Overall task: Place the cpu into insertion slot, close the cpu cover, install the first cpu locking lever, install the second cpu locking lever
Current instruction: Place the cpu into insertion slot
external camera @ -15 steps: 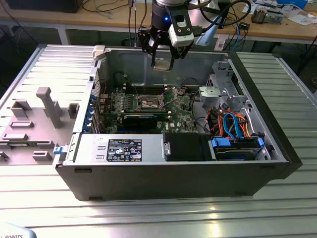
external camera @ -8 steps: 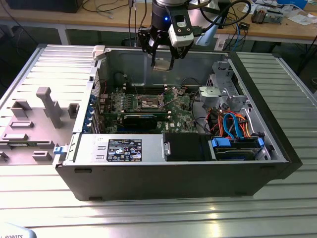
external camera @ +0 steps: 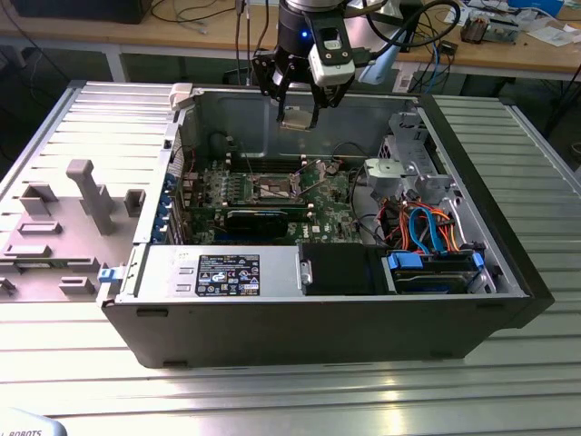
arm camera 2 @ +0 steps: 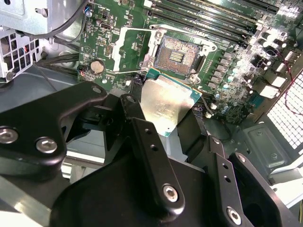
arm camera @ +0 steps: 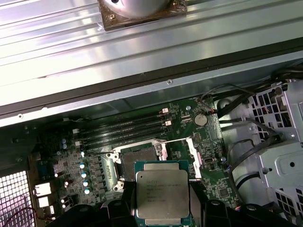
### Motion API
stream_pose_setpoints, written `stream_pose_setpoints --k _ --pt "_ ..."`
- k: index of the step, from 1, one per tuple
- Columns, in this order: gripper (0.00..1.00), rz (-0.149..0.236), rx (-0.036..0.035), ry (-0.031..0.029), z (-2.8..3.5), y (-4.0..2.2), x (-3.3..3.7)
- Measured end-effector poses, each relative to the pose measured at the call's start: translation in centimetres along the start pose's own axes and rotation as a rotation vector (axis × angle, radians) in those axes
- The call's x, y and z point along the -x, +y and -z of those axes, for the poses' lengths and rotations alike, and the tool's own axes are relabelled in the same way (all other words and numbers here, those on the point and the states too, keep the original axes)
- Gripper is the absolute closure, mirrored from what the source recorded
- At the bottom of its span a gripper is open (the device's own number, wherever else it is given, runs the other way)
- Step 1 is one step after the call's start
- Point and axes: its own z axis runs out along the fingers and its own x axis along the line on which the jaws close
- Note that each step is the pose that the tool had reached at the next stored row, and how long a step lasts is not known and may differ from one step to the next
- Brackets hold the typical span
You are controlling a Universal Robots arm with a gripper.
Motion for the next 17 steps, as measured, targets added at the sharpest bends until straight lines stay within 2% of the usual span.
stream_pose_setpoints --k 17 --pt "0.46 -0.014 0.0002 -0.0012 0.00 0.00 0.00"
